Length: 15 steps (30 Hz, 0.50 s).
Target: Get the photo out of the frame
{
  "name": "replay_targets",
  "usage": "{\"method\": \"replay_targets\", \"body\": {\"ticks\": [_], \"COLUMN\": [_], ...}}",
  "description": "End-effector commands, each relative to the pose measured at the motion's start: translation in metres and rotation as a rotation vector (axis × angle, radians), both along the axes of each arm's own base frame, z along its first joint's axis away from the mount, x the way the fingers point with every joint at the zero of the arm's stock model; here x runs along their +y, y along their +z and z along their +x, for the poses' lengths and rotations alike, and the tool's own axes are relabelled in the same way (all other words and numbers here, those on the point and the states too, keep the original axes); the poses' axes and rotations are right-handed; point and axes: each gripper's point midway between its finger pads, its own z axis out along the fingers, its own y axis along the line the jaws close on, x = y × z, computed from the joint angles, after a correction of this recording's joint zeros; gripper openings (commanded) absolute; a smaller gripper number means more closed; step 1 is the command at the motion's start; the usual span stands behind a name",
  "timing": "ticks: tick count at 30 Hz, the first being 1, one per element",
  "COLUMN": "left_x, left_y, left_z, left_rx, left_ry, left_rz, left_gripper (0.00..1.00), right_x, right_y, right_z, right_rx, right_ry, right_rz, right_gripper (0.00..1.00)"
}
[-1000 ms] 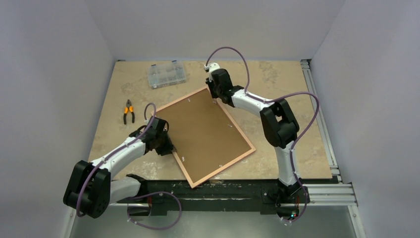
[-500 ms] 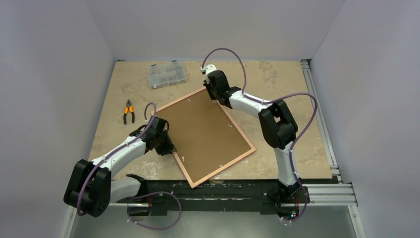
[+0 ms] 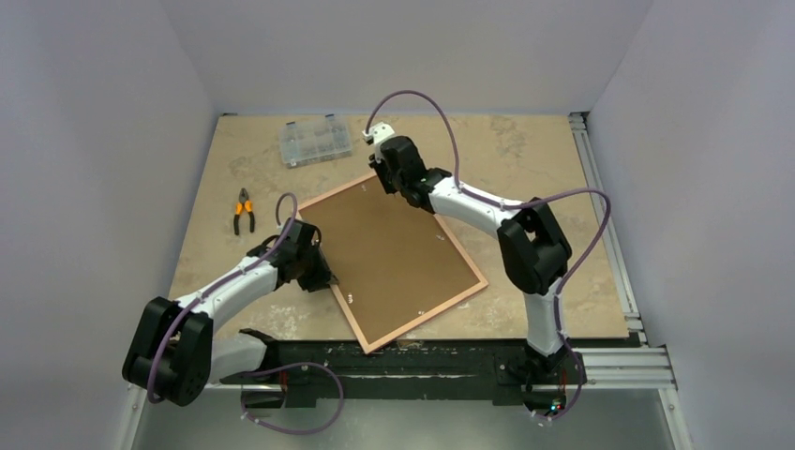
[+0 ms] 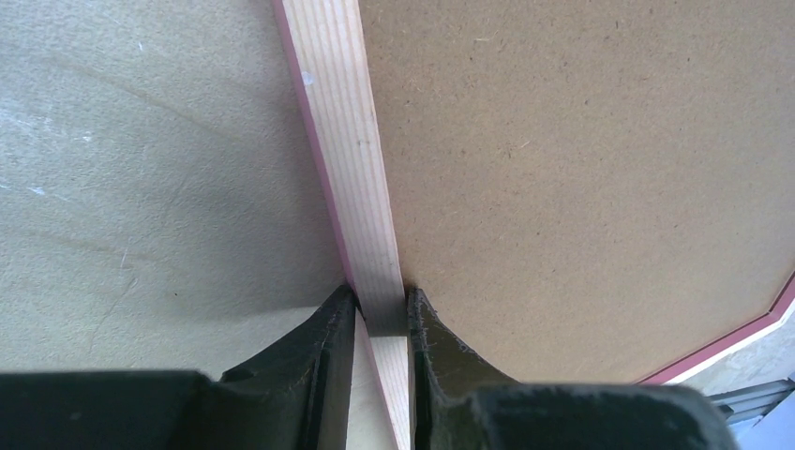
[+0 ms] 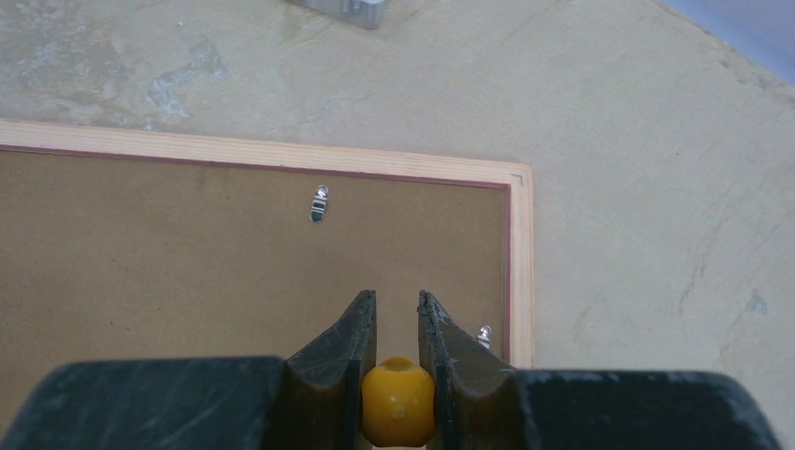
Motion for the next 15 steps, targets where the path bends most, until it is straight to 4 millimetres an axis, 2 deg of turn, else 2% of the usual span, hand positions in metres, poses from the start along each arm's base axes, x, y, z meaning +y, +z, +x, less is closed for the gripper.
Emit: {"method": "replay_targets", "body": {"ticks": [1, 3, 7, 11, 14, 15], "left_x": [0.004, 0.003, 0.003, -0.005, -0.017, -0.021], "left_y": [-0.023, -0.022, -0.022, -0.022, -0.017, -0.012], "left_z": [-0.024, -0.024, -0.025, -0.029, -0.032, -0.032], "left_rx": [0.086, 0.085, 0.083, 0.099, 0.089, 0.066], "left_ry": [-0.023, -0.027, -0.035, -0.036, -0.051, -0.056], "left_rz": [0.020, 0.017, 0.013, -0.040, -0.118, -0.153], "left_gripper": [0.00, 0.00, 0.00, 0.00, 0.00, 0.04], "right_x": [-0.021, -0.031, -0.054, -0.092, -0.121, -0.132], "right_y": [0.044, 0.048, 0.049, 0.025, 0.014, 0.018], "right_z": [-0.006, -0.020, -0.062, -0.116, -0.155, -0.166], "right_rx": [-0.042, -0.023, 0.073, 0.188, 0.265, 0.264], "right_ry": [-0.068, -0.085, -0.110, -0.161, -0.212, -0.232], "right_rz": [0.094, 0.112, 0.154, 0.161, 0.159, 0.172], "right_gripper": [0.00, 0.00, 0.00, 0.00, 0.00, 0.00]}}
